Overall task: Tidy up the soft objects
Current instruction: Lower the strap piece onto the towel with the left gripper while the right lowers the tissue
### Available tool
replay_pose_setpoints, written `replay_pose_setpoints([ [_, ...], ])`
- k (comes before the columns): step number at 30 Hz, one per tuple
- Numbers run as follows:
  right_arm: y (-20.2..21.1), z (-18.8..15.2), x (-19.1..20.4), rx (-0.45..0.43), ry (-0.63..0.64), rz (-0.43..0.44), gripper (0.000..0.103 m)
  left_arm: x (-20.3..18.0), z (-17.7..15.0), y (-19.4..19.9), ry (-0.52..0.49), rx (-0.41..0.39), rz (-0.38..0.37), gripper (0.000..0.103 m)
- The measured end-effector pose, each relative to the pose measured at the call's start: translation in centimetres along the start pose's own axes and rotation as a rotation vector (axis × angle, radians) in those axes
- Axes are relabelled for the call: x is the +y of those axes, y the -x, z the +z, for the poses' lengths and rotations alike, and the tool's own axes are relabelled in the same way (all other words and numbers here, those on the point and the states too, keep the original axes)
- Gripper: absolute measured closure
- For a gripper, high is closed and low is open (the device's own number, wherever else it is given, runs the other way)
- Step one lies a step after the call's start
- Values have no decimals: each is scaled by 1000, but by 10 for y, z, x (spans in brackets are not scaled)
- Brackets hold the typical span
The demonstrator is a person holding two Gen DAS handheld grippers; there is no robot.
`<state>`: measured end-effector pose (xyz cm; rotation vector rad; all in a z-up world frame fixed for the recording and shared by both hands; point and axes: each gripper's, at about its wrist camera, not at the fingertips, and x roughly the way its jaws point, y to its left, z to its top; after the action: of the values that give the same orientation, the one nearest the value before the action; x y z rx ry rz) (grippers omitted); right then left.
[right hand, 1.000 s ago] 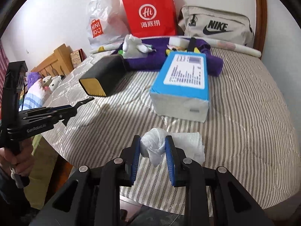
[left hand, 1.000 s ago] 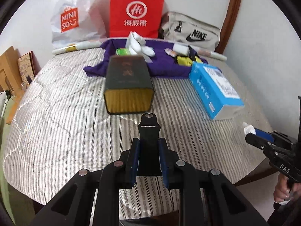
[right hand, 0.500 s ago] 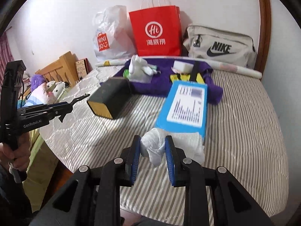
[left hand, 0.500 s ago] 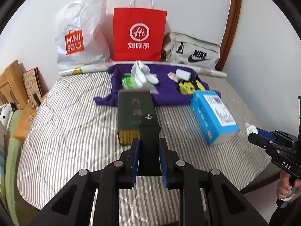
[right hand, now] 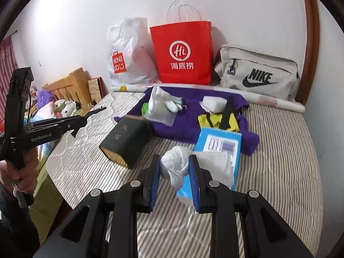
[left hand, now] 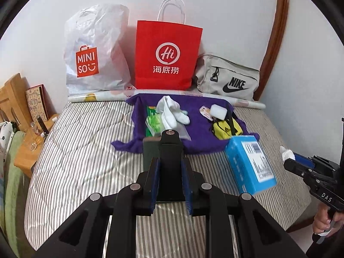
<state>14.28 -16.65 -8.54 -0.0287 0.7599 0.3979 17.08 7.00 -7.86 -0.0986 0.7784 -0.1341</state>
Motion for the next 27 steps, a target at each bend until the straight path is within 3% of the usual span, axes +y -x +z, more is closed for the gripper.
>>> replay_pose_setpoints([
  [11, -22, 37, -12, -18, 3, -8, 77, 9, 36, -29, 22, 11, -7, 83],
  [27, -73, 72, -34, 4, -1, 10, 77, 22, 62, -78, 48, 53, -2, 83],
])
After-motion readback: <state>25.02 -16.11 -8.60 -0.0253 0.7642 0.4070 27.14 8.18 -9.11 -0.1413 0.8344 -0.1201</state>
